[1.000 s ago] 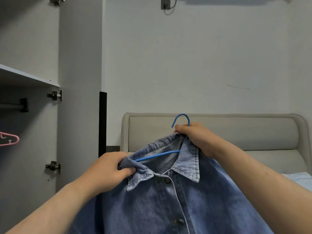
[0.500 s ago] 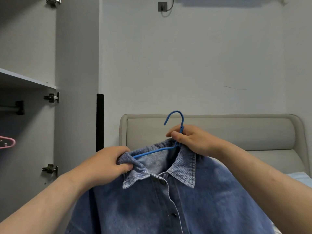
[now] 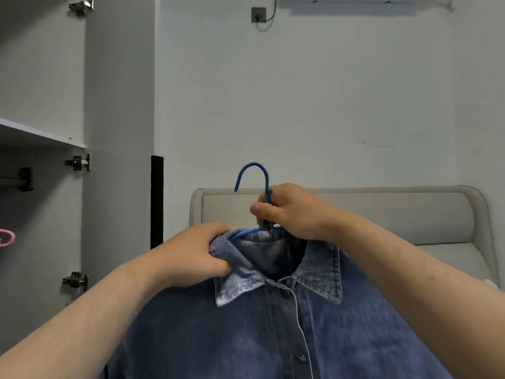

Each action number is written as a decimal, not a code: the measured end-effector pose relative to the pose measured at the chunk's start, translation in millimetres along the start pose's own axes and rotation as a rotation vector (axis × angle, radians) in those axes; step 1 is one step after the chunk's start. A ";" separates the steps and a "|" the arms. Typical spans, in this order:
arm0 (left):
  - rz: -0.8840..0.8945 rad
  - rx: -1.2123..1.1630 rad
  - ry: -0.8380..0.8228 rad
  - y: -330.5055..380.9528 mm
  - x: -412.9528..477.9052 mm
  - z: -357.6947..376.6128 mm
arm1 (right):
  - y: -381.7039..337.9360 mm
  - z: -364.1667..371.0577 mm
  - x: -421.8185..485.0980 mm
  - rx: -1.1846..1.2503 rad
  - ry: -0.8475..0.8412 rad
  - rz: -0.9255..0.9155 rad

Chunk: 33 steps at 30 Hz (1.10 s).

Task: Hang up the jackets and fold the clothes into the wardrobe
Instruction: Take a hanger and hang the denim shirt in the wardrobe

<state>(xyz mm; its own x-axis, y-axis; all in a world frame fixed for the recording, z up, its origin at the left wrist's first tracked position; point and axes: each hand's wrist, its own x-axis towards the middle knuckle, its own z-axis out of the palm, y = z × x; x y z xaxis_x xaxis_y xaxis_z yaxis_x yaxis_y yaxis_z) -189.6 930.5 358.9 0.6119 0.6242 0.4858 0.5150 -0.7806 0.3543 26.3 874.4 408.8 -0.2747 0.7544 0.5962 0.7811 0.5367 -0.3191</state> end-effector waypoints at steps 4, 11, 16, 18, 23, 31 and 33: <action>0.017 -0.045 0.077 2.9 1.8 1.5 | 3.1 8.6 2.9 0.040 0.042 0.004; -0.114 0.264 0.414 -15.8 -7.7 1.9 | 17.7 1.7 -8.5 -0.398 -0.165 0.200; -0.066 0.342 0.509 -20.0 -17.3 -9.0 | 25.1 -3.3 -9.9 0.138 -0.171 0.268; -0.065 0.344 0.523 -23.9 -22.3 -17.1 | 26.5 -7.4 -6.5 0.464 -0.190 0.309; -0.054 0.360 0.544 -30.9 -27.7 -29.8 | 13.1 2.6 10.7 0.267 0.117 0.304; -0.075 0.440 0.649 -25.5 -33.2 -71.8 | -13.2 17.6 32.3 0.080 0.242 0.021; -0.095 0.446 0.642 -24.3 -38.1 -80.0 | -20.0 22.8 32.3 0.061 0.123 -0.047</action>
<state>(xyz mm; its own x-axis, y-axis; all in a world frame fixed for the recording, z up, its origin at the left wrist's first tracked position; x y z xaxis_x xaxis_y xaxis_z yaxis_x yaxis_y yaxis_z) -273.5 923.0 395.7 0.1565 0.4401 0.8842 0.8231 -0.5529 0.1296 -11.0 896.7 417.6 -0.2364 0.6779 0.6961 0.7328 0.5948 -0.3305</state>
